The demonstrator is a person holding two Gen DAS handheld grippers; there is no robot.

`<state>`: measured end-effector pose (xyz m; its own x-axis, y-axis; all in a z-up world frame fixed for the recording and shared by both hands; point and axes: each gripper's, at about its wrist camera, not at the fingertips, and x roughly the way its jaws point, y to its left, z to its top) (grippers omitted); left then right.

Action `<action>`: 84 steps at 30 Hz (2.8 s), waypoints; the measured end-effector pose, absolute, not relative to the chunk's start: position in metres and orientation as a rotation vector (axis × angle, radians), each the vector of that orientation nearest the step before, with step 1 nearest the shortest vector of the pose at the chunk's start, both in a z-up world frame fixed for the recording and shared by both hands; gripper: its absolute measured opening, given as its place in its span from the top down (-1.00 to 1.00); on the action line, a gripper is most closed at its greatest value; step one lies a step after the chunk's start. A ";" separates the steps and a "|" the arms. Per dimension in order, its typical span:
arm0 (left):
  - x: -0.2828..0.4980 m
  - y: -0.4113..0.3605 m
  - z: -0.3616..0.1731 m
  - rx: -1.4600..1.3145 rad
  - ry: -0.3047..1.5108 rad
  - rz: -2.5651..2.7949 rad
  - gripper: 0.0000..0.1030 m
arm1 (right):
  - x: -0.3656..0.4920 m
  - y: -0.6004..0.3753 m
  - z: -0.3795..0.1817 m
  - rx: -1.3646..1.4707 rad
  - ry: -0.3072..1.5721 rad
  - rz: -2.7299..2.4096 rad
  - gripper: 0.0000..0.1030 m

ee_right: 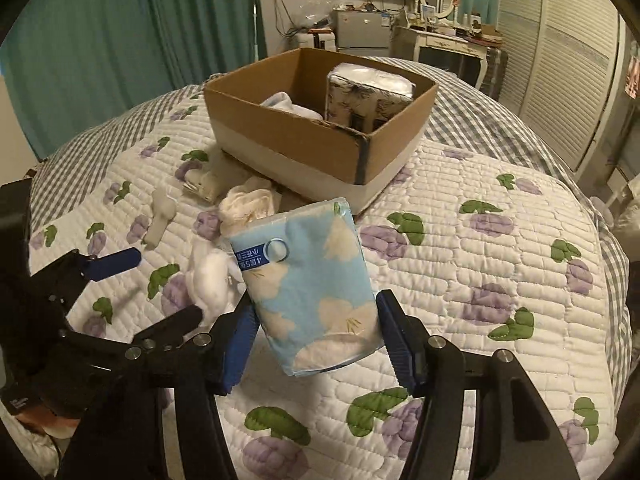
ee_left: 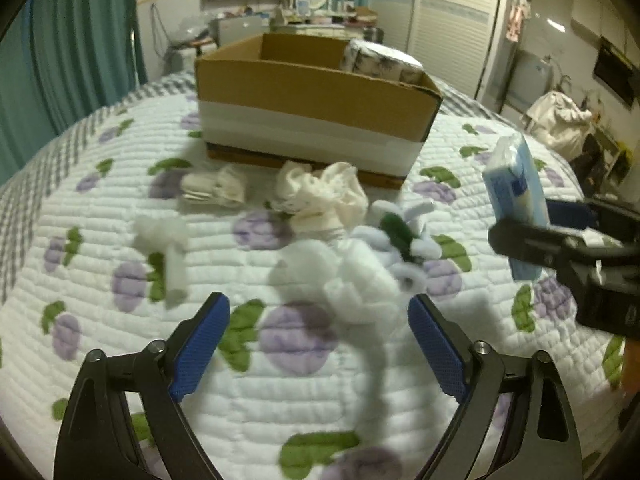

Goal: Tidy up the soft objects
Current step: 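Grasp the blue tissue pack with the right gripper while the left gripper grasps white fluffy pieces, then carry both items into the cardboard box and open both grippers, then grasp the white-and-green plush with the right gripper while the left gripper grasps the white plastic piece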

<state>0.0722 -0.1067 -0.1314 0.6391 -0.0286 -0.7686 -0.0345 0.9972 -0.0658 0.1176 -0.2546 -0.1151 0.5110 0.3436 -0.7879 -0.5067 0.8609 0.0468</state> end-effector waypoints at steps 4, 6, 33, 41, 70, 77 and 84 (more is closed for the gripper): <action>0.089 -0.111 -0.138 -0.120 0.909 -0.036 -0.38 | 0.121 -0.254 -0.120 -0.197 0.915 0.493 -0.14; 0.094 -0.113 -0.144 -0.121 0.929 -0.045 -0.17 | 0.120 -0.256 -0.121 -0.192 0.918 0.492 -0.14; 0.047 -0.067 -0.022 -0.013 0.682 -0.143 0.31 | 0.081 -0.229 -0.024 -0.140 0.667 0.433 -0.14; 0.111 -0.049 0.018 0.049 0.610 -0.105 0.31 | 0.147 -0.198 0.046 -0.130 0.594 0.441 -0.14; 0.261 -0.056 -0.030 0.121 0.647 -0.027 -0.65 | 0.331 -0.188 -0.024 -0.052 0.711 0.318 -0.73; 0.189 -0.047 0.049 0.123 0.524 -0.007 -0.65 | 0.254 -0.216 0.051 -0.058 0.613 0.271 -0.74; 0.101 -0.029 0.122 0.098 0.380 0.014 -0.84 | 0.147 -0.228 0.126 -0.090 0.479 0.265 -1.00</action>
